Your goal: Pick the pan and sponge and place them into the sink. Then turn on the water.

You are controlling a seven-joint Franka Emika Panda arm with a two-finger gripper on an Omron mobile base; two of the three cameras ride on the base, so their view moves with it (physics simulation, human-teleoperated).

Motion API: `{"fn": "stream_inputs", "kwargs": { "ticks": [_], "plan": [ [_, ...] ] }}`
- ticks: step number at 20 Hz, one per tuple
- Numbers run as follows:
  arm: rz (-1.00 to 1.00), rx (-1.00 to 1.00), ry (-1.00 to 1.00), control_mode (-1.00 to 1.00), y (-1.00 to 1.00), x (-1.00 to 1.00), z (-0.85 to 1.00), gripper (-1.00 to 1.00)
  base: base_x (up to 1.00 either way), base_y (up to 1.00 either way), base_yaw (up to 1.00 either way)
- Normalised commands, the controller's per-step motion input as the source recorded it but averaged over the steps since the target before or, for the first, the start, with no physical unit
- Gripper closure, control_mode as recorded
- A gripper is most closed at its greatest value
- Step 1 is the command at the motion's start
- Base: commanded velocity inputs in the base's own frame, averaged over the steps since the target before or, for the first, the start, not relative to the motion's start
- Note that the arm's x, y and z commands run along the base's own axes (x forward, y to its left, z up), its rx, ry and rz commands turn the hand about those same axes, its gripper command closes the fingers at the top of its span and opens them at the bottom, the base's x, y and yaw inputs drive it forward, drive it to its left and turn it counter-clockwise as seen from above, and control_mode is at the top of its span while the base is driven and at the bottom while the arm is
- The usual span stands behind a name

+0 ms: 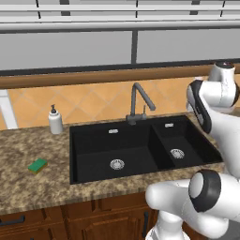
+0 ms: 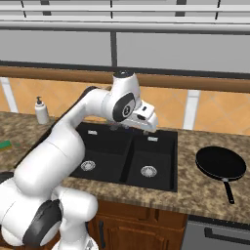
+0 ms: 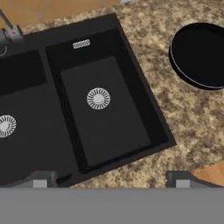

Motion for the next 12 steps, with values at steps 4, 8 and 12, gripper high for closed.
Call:
{"fn": "stream_inputs", "kwargs": {
  "ticks": [4, 8, 12],
  "plan": [
    [-0.18, 0.00, 0.00, -1.00, -1.00, 0.10, -0.83, -1.00, 0.00, 0.00, 0.00],
    [-0.14, 0.00, 0.00, -1.00, -1.00, 0.24, -0.98, -1.00, 0.00, 0.00, 0.00],
    [-0.08, 0.01, 0.04, -1.00, -1.00, 0.77, -0.75, -1.00, 0.00, 0.00, 0.00]
  ]
}}
